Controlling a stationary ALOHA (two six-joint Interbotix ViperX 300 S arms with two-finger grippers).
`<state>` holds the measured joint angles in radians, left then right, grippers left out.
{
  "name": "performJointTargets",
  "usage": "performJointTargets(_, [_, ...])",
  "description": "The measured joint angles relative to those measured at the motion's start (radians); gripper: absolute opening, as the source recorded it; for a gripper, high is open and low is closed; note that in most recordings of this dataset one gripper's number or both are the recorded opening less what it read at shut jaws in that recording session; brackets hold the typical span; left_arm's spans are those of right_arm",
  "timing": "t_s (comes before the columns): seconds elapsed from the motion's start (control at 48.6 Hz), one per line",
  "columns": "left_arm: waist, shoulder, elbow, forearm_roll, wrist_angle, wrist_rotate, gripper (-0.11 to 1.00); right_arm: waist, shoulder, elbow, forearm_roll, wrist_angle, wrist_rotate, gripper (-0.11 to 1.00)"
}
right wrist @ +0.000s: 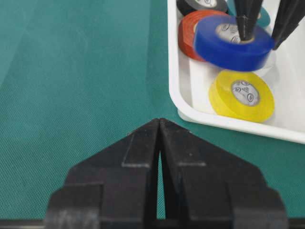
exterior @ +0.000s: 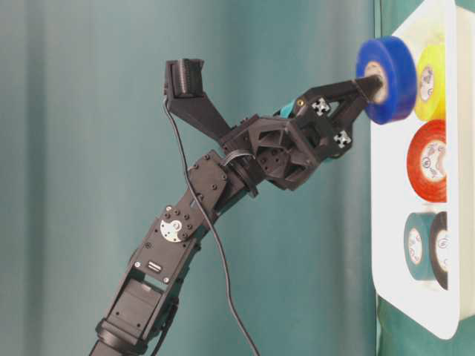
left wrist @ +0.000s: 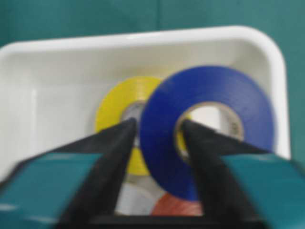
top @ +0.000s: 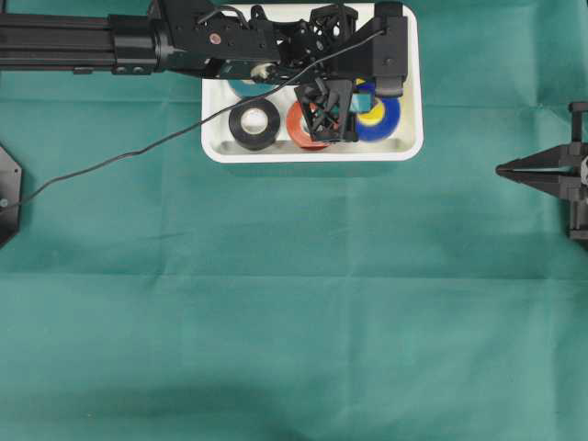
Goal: Put the tape into the white case with the left arm.
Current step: 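Lift the blue tape and lower it onto the yellow tape in the case, then release the blue tape and withdraw the left gripper to the left edge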
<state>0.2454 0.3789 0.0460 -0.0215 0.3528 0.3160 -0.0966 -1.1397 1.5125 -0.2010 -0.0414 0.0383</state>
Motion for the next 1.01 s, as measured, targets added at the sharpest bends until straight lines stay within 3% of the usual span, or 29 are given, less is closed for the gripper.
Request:
performJointTargets(0.103, [0.000,0.000,0.000,0.000,0.000,0.000,0.88,-0.002,0.000,0.000,0.000,0.000,0.000,-0.09])
performJointTargets(0.185, [0.000,0.000,0.000,0.000,0.000,0.000,0.98,-0.002,0.000,0.000,0.000,0.000,0.000,-0.09])
performJointTargets(0.494, [-0.011,-0.014,0.020,0.000,0.000,0.000,0.98,0.000,0.000,0.000,0.000,0.000,0.000,-0.09])
performJointTargets(1.008, [-0.114,-0.242,0.233,-0.002,-0.003,-0.002,0.98,-0.002,0.000,0.000,0.000,0.000,0.000,-0.09])
